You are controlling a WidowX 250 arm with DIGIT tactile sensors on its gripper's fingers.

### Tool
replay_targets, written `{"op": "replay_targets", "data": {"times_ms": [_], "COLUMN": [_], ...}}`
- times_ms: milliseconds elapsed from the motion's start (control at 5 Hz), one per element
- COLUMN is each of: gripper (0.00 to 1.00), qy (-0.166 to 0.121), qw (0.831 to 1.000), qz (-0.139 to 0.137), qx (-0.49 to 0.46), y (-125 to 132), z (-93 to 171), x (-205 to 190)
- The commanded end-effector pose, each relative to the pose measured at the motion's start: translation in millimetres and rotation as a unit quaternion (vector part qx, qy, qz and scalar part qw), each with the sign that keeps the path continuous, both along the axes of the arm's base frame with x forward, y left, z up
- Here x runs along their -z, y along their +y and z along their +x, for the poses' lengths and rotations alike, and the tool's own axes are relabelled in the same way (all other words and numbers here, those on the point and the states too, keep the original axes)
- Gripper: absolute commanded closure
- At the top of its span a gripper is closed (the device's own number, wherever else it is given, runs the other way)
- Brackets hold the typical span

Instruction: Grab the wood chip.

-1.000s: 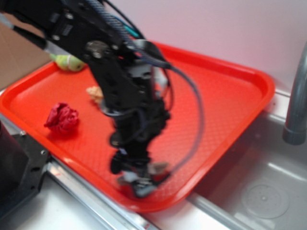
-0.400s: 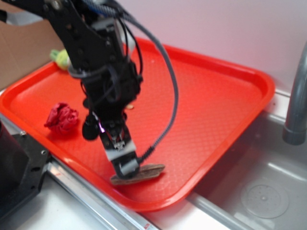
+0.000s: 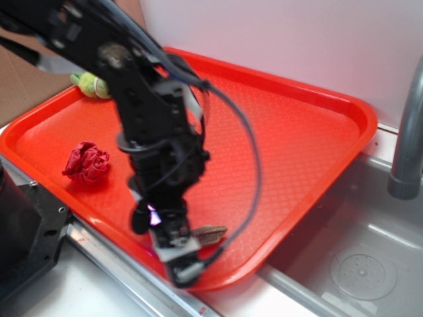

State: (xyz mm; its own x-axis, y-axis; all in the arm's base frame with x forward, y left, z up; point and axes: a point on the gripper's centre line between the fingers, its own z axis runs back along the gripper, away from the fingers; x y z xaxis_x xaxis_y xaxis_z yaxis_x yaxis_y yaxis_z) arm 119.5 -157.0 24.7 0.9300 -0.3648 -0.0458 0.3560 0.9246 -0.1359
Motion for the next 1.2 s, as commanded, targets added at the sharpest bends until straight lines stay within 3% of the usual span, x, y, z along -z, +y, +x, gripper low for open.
{"op": "replay_targets", "data": {"times_ms": [0, 200, 600, 800, 1000], "gripper": [1.00, 1.00, 1.00, 1.00, 1.00], "qy": [0.014, 0.017, -0.014, -0.075, -0.130], "qw": [1.000, 1.000, 0.998, 0.989, 0.960], "qz": [0.013, 0.021, 0.037, 0.039, 0.026], "qx": [-0.013, -0.013, -0.041, -0.125, -0.249], "y": [3.2, 6.1, 28.9, 69.4, 112.3], "z": [-3.3, -1.1, 13.4, 37.1, 55.0], "x": [7.5, 4.8, -28.4, -79.2, -130.2]}}
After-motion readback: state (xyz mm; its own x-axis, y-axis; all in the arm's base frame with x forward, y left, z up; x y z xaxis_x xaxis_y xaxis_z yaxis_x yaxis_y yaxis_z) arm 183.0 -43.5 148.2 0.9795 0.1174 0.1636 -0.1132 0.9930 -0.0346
